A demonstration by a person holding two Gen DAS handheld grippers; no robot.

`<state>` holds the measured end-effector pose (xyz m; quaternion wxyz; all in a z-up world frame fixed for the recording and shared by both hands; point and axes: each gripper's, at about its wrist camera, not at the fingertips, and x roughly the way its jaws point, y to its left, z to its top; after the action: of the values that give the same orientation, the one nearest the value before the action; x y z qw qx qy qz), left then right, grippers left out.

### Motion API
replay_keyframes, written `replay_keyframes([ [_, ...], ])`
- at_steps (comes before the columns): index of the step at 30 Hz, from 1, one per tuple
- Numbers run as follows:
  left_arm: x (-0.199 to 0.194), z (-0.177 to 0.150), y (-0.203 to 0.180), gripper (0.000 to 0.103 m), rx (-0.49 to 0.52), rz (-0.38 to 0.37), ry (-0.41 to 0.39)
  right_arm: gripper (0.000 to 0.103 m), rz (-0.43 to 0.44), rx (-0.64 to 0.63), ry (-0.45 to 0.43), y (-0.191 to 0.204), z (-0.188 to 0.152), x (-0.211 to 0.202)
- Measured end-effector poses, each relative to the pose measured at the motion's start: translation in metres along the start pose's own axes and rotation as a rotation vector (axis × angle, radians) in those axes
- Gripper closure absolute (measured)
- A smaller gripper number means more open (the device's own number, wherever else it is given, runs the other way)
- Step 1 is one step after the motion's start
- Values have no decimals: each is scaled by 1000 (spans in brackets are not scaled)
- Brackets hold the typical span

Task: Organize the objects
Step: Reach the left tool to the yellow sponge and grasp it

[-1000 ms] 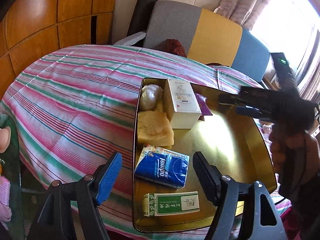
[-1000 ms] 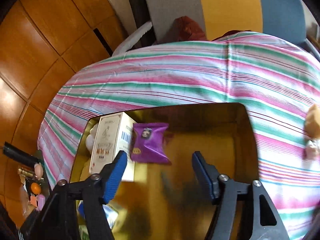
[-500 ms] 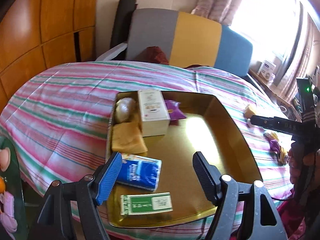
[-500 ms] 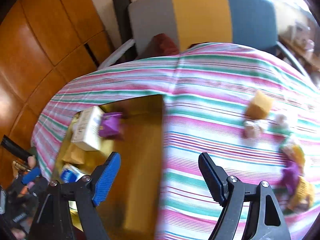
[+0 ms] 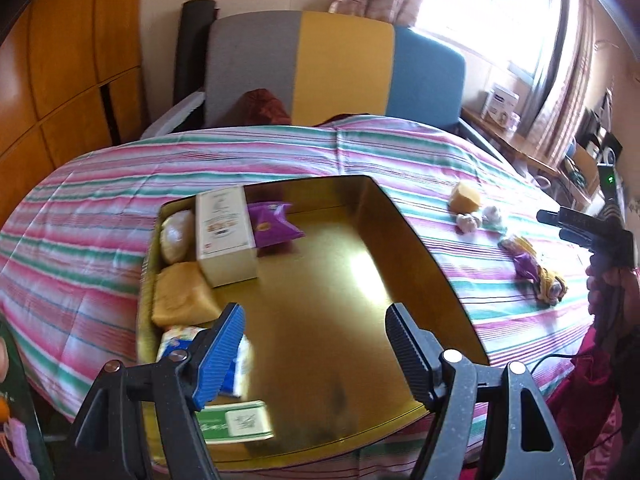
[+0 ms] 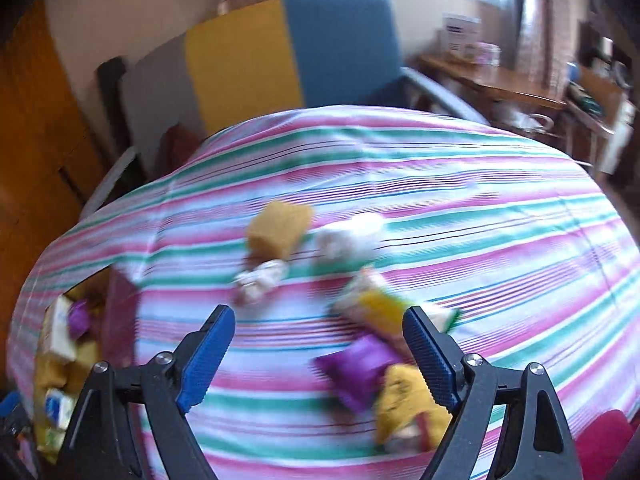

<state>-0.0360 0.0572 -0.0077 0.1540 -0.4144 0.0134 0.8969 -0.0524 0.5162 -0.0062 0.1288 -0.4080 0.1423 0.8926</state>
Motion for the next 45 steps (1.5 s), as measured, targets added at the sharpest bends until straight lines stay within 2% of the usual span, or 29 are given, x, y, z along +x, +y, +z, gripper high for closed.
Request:
replay_keyframes([
  [3, 2, 11, -17, 32, 37, -26, -7, 16, -71, 125, -24, -41, -1, 7],
  [5, 6, 20, -30, 33, 56, -53, -7, 16, -116, 240, 0, -65, -1, 11],
  [8, 16, 35, -54, 40, 88, -95, 1, 15, -85, 331, -38, -84, 2, 4],
  [12, 36, 55, -91, 52, 153, -139, 25, 15, -40, 409, -31, -94, 0, 2],
  [19, 80, 85, -148, 52, 245, -184, 84, 14, 5, 447, -24, -95, -5, 1],
  [21, 99, 95, -165, 52, 268, -185, 122, 13, 20, 453, -21, -95, -6, 2],
  [26, 142, 116, -205, 46, 350, -173, 152, 12, 50, 446, -11, -93, -5, 3],
  [32, 198, 135, -247, 32, 435, -167, 188, 11, 95, 450, 6, -93, -5, 6],
  [39, 258, 146, -278, 27, 503, -155, 242, 11, 144, 437, 26, -89, -5, 9],
  [43, 290, 149, -285, 28, 504, -116, 277, 11, 160, 428, 29, -86, -4, 10],
  [44, 296, 149, -284, 33, 490, -115, 288, 11, 163, 428, 30, -86, -4, 10],
  [45, 298, 151, -280, 49, 458, -147, 298, 11, 161, 426, 29, -86, -4, 10],
])
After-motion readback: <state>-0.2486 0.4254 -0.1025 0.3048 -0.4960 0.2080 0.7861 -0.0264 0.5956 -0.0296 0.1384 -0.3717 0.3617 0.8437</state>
